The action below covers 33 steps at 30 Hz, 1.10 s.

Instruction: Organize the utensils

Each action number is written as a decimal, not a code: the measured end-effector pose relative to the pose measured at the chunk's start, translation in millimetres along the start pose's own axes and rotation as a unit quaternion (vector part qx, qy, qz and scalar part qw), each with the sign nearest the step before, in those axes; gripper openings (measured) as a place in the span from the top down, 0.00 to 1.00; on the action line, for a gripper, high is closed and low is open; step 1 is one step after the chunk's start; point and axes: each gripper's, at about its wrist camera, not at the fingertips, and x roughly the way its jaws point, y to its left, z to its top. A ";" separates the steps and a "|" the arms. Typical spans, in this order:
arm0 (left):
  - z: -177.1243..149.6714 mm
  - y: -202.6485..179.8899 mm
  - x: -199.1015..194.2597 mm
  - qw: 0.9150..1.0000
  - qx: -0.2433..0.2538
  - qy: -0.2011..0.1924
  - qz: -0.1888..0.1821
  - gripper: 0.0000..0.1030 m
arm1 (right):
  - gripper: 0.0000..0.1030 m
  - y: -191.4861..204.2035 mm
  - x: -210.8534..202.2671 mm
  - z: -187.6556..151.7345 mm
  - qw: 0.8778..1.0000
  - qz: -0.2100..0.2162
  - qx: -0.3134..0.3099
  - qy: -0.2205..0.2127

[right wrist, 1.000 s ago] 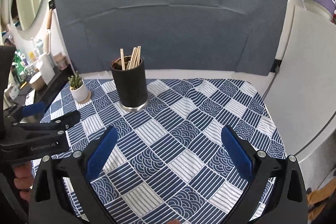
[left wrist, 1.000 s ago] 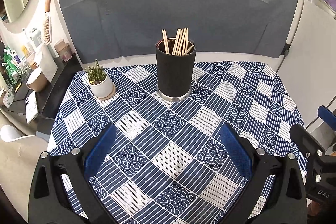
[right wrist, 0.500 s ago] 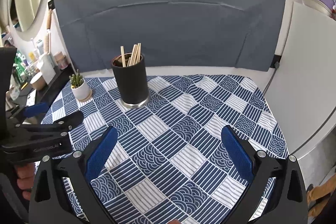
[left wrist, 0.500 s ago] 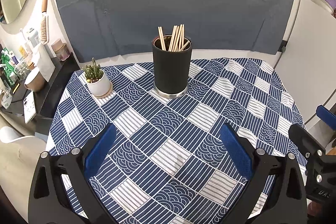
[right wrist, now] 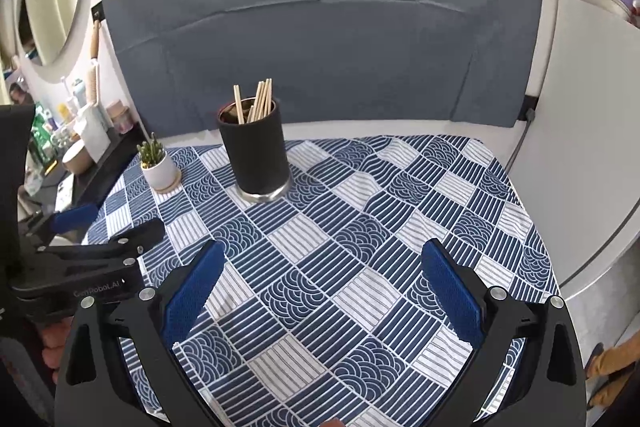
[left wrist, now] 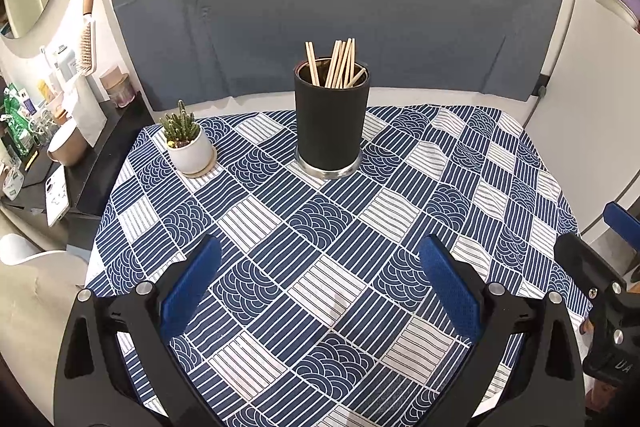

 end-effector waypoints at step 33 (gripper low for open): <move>7.5 3.8 -17.7 1.000 -0.014 -0.019 0.007 0.06 | 0.08 1.3 -8.0 -6.0 0.999 0.018 -0.022 -0.026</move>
